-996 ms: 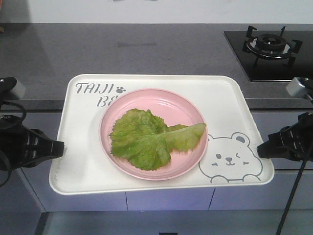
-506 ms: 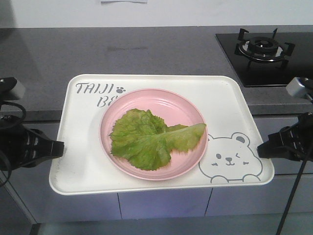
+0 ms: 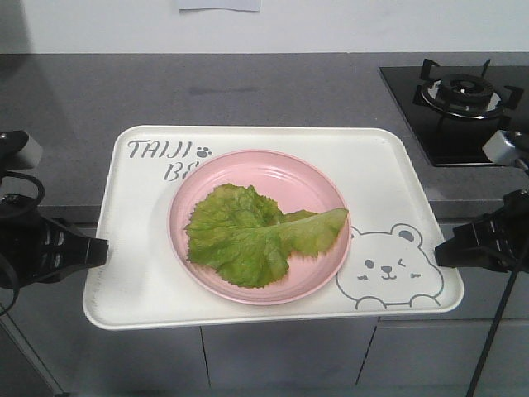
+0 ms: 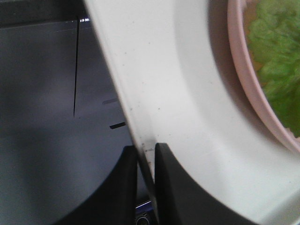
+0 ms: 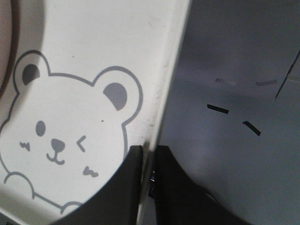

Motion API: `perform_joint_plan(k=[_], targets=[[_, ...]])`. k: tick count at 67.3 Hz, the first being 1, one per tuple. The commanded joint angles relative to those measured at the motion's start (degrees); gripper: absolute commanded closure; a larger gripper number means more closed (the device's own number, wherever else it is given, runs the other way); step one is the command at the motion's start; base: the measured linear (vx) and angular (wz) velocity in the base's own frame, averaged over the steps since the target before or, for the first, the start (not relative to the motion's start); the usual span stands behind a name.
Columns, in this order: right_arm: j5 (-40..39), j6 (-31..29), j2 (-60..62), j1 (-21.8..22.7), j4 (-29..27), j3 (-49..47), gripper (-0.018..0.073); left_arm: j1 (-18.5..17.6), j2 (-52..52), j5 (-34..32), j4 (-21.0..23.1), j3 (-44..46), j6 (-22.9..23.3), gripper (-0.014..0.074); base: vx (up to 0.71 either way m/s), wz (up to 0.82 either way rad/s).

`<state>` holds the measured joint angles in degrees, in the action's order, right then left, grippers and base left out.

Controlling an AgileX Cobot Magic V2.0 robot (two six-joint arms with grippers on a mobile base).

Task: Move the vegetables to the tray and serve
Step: 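Hold the tray level with both grippers while the base turns away, then hold the tray with both grippers while driving to the far counter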

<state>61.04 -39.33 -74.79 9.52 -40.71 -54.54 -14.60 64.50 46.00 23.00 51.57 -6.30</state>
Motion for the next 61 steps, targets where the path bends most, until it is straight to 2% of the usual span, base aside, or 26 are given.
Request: perform_joint_plan(k=[1, 61], targets=[[0.17, -1.87, 1.81, -0.25, -3.66, -1.71, 0.0565, -0.61, -1.46, -1.61, 1.25, 1.51, -2.45, 0.0602, 0.14, 0.04], [0.17, -1.87, 1.81, -0.25, -3.66, -1.71, 0.0565, -0.61, -1.46, -1.61, 1.25, 1.51, -2.45, 0.0602, 0.15, 0.02]])
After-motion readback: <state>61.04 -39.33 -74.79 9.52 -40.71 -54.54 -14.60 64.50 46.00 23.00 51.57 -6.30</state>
